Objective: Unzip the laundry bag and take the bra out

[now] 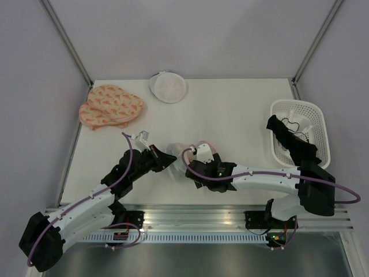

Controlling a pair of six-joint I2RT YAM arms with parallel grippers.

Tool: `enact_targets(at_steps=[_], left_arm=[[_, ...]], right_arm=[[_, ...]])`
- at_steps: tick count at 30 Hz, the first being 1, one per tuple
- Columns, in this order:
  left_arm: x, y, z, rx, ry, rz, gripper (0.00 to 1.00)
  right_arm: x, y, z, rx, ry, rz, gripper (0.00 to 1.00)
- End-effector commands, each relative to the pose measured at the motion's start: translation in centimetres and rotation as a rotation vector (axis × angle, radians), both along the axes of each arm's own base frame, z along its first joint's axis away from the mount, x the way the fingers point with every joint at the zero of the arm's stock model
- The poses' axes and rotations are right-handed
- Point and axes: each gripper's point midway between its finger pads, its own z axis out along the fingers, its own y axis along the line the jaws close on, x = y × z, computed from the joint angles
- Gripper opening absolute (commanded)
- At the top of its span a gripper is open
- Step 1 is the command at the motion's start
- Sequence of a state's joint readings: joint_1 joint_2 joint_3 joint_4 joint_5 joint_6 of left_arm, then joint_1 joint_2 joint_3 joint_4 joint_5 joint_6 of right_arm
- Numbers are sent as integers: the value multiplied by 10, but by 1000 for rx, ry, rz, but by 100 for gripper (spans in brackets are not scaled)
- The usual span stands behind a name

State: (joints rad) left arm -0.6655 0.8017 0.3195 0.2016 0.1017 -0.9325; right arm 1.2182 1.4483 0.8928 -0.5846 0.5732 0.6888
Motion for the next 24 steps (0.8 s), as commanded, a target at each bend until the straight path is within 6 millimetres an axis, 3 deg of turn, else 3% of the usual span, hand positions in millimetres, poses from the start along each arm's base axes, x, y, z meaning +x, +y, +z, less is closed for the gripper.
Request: enact_targets(at_steps=[1, 5, 8, 11, 15, 19, 24], left_arm=[[0, 6, -3, 52, -34, 1, 2], [-5, 10, -20, 100, -8, -7, 2], [-8, 14, -32, 119, 12, -1, 2], [-10, 19, -45, 135, 33, 14, 2], [-13, 24, -61, 143, 66, 35, 2], [-14, 25, -63, 134, 73, 45, 2], [-13, 24, -62, 131, 71, 43, 2]], right_arm=[[30, -19, 44, 19, -180, -154, 82], [53, -48, 52, 43, -206, -271, 83], [71, -67, 40, 38, -190, -325, 83], [75, -63, 33, 50, -164, -303, 83], [67, -21, 38, 231, -106, -128, 81], [36, 34, 55, 476, 16, 130, 76], [33, 50, 58, 527, 25, 193, 74]])
